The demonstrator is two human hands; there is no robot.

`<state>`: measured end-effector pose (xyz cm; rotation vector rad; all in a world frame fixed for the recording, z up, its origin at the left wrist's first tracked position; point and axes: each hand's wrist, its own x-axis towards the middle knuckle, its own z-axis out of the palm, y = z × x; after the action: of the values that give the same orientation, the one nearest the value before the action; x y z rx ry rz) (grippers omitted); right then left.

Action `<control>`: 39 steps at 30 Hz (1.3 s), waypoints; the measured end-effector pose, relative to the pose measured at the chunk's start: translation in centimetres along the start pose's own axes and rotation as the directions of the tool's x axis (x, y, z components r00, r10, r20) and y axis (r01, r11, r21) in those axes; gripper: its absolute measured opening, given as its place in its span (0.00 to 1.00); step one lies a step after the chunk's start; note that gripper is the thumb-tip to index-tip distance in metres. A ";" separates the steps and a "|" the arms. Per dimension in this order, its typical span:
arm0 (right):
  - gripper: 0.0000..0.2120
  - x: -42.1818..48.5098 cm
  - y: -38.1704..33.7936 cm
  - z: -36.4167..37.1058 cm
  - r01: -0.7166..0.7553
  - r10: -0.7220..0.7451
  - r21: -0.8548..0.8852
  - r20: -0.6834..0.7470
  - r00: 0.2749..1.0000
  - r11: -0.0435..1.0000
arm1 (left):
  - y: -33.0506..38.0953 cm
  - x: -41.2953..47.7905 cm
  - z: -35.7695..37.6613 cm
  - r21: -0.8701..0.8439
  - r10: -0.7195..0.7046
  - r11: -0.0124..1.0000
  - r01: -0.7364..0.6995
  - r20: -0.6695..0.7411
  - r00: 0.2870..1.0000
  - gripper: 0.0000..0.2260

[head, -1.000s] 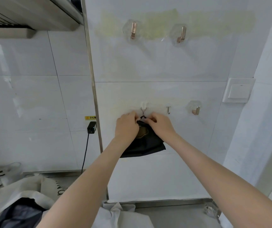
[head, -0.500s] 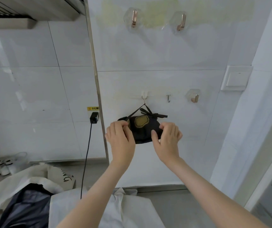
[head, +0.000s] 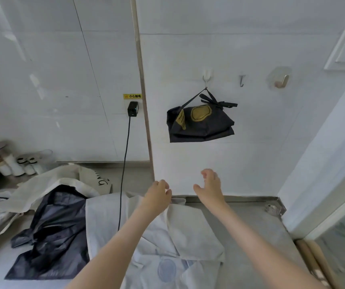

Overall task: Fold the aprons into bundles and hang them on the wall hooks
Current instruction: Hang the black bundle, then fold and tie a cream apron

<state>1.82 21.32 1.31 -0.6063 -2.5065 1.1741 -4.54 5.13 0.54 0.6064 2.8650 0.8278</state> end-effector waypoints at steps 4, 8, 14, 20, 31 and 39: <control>0.25 -2.6 6.1 4.6 -0.247 0.329 -0.247 0.391 0.859 0.937 | -4.2 -2.7 3.5 0.135 -0.108 0.990 0.050 0.469 0.877 0.16; 0.51 -6.0 11.2 7.8 -0.357 0.529 -0.427 0.409 0.743 0.831 | -7.8 -4.5 6.4 0.124 -0.204 0.979 0.162 0.606 0.769 0.21; 0.42 -8.7 15.2 10.2 -0.307 0.476 -0.569 0.173 0.863 0.763 | -10.4 -5.6 9.7 0.142 -0.195 0.981 0.134 0.660 0.725 0.28; 0.39 -9.9 15.8 10.0 -0.018 0.352 -0.633 0.407 0.843 0.774 | -9.9 -5.8 12.0 0.236 -0.205 0.970 0.058 0.668 0.715 0.29; 0.05 -9.8 12.6 5.4 -0.020 0.065 -0.250 0.174 0.983 0.968 | -4.3 -5.2 12.9 0.382 -0.004 0.908 -0.174 0.421 0.907 0.35; 0.12 -8.5 9.3 -3.1 -0.173 0.166 0.098 0.076 0.983 0.980 | 5.0 -3.8 7.9 0.163 0.255 0.957 -0.238 -0.093 0.962 0.08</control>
<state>12.82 24.41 -4.86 -0.7780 -2.4699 1.3982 2.33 11.38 -3.58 0.9837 3.0166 0.6989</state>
